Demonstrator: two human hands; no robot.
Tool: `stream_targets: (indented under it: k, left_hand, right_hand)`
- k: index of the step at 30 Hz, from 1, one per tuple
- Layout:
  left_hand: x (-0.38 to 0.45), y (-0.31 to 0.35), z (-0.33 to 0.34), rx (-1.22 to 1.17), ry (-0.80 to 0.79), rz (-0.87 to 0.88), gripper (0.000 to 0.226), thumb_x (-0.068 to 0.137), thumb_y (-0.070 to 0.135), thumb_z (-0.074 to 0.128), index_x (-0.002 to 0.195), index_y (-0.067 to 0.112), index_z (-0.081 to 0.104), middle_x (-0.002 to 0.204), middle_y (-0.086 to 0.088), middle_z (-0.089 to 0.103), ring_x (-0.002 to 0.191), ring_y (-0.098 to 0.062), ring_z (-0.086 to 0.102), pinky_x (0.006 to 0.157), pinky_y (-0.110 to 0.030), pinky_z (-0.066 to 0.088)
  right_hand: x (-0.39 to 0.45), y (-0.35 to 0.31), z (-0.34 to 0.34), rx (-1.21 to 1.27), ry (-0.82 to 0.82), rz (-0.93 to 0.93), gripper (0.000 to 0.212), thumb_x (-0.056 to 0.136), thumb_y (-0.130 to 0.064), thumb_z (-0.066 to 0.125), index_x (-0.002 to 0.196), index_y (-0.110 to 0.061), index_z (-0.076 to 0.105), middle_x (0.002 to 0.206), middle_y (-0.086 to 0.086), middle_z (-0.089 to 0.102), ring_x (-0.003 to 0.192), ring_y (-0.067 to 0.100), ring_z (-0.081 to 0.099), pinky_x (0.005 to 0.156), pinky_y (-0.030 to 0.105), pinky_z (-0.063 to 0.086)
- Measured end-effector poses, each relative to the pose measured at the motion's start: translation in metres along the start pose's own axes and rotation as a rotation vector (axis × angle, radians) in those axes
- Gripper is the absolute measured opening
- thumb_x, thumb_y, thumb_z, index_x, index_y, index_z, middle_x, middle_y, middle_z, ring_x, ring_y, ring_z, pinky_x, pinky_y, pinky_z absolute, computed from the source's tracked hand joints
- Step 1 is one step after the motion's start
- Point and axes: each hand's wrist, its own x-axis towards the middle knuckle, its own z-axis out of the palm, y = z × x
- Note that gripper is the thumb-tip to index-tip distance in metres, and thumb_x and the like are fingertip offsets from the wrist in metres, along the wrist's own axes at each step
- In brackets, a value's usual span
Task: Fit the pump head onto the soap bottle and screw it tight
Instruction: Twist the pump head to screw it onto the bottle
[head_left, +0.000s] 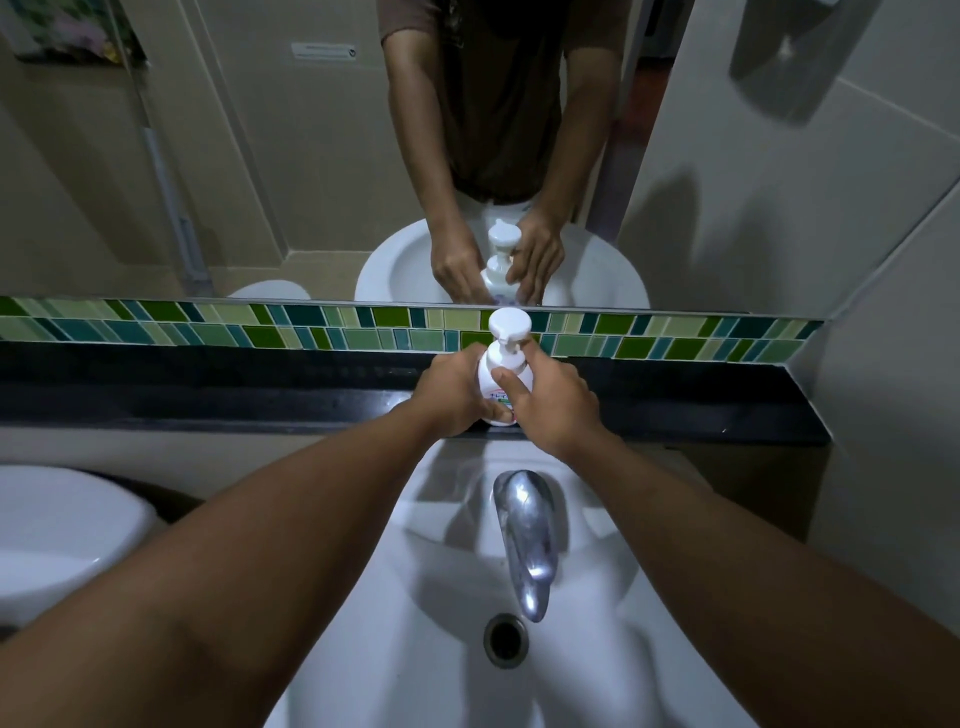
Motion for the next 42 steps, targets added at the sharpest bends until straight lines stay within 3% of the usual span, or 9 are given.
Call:
stream_targets:
  k: [8, 16, 24, 26, 29, 31, 34, 38, 42]
  left_hand:
    - [-0.002, 0.0, 0.002, 0.08, 0.029, 0.018, 0.056, 0.074, 0.03, 0.088, 0.122, 0.017, 0.061, 0.115, -0.012, 0.074, 0.102, -0.036, 0.066, 0.078, -0.037, 0.051]
    - [-0.005, 0.001, 0.002, 0.072, 0.031, 0.015, 0.046, 0.083, 0.022, 0.08, 0.123, 0.014, 0.061, 0.115, -0.015, 0.072, 0.101, -0.037, 0.065, 0.073, -0.033, 0.04]
    - [-0.002, -0.001, 0.0, 0.094, 0.001, 0.034, 0.033, 0.088, 0.025, 0.073, 0.116, 0.014, 0.061, 0.113, -0.014, 0.072, 0.099, -0.038, 0.066, 0.081, -0.042, 0.053]
    - [-0.001, -0.004, 0.0, 0.091, -0.018, 0.042, 0.034, 0.084, 0.029, 0.075, 0.113, 0.017, 0.062, 0.112, -0.011, 0.073, 0.098, -0.037, 0.066, 0.082, -0.043, 0.055]
    - [0.002, -0.004, -0.001, 0.09, -0.039, 0.018, 0.04, 0.077, 0.036, 0.081, 0.111, 0.023, 0.063, 0.109, -0.002, 0.072, 0.093, -0.027, 0.065, 0.073, -0.033, 0.046]
    - [0.004, -0.003, -0.001, 0.106, -0.05, 0.013, 0.047, 0.071, 0.042, 0.084, 0.11, 0.028, 0.063, 0.107, 0.004, 0.072, 0.088, -0.02, 0.062, 0.072, -0.029, 0.043]
    - [0.003, -0.002, -0.003, 0.068, -0.046, 0.014, 0.059, 0.066, 0.04, 0.091, 0.114, 0.037, 0.057, 0.093, 0.014, 0.064, 0.083, -0.017, 0.06, 0.074, -0.026, 0.042]
    - [0.005, -0.003, -0.002, 0.08, -0.048, 0.03, 0.065, 0.063, 0.041, 0.092, 0.12, 0.032, 0.061, 0.105, 0.007, 0.072, 0.096, -0.024, 0.066, 0.076, -0.03, 0.048]
    - [0.006, -0.004, -0.001, 0.07, -0.045, 0.023, 0.067, 0.062, 0.044, 0.091, 0.12, 0.031, 0.061, 0.11, 0.004, 0.074, 0.094, -0.021, 0.064, 0.075, -0.03, 0.047]
  right_hand:
    - [-0.008, -0.021, 0.011, 0.078, 0.115, 0.133, 0.056, 0.1, -0.056, 0.055, 0.15, -0.031, 0.047, 0.131, 0.014, 0.067, 0.119, 0.045, 0.062, 0.091, 0.045, 0.047]
    - [-0.009, -0.036, 0.021, 0.065, 0.169, 0.233, 0.059, 0.101, -0.058, 0.052, 0.151, -0.028, 0.042, 0.133, 0.013, 0.065, 0.117, 0.042, 0.064, 0.086, 0.044, 0.046]
    - [-0.011, -0.043, 0.018, 0.059, 0.148, 0.272, 0.057, 0.1, -0.059, 0.05, 0.145, -0.024, 0.045, 0.133, 0.012, 0.065, 0.118, 0.039, 0.063, 0.092, 0.046, 0.047]
    - [-0.014, -0.039, 0.008, 0.078, 0.1, 0.244, 0.065, 0.095, -0.063, 0.053, 0.148, -0.027, 0.04, 0.132, 0.011, 0.067, 0.118, 0.039, 0.063, 0.093, 0.046, 0.047]
    - [-0.025, -0.038, -0.015, 0.044, 0.108, 0.184, 0.092, 0.088, -0.075, 0.053, 0.162, -0.034, 0.016, 0.14, 0.008, 0.065, 0.124, 0.04, 0.062, 0.096, 0.047, 0.045]
    - [-0.031, -0.042, -0.026, 0.024, 0.164, 0.117, 0.086, 0.089, -0.076, 0.051, 0.161, -0.042, 0.018, 0.138, 0.005, 0.066, 0.123, 0.038, 0.063, 0.095, 0.047, 0.046]
    - [-0.027, -0.051, -0.034, 0.036, 0.214, 0.053, 0.067, 0.094, -0.069, 0.05, 0.154, -0.044, 0.037, 0.127, 0.008, 0.071, 0.116, 0.04, 0.064, 0.09, 0.045, 0.049]
    - [-0.02, -0.058, -0.034, 0.063, 0.229, 0.035, 0.055, 0.099, -0.057, 0.052, 0.15, -0.036, 0.051, 0.122, 0.012, 0.072, 0.114, 0.04, 0.064, 0.089, 0.045, 0.054]
    - [-0.017, -0.059, -0.034, 0.009, 0.218, 0.016, 0.051, 0.102, -0.048, 0.05, 0.15, -0.03, 0.051, 0.121, 0.013, 0.072, 0.112, 0.04, 0.064, 0.084, 0.043, 0.051]
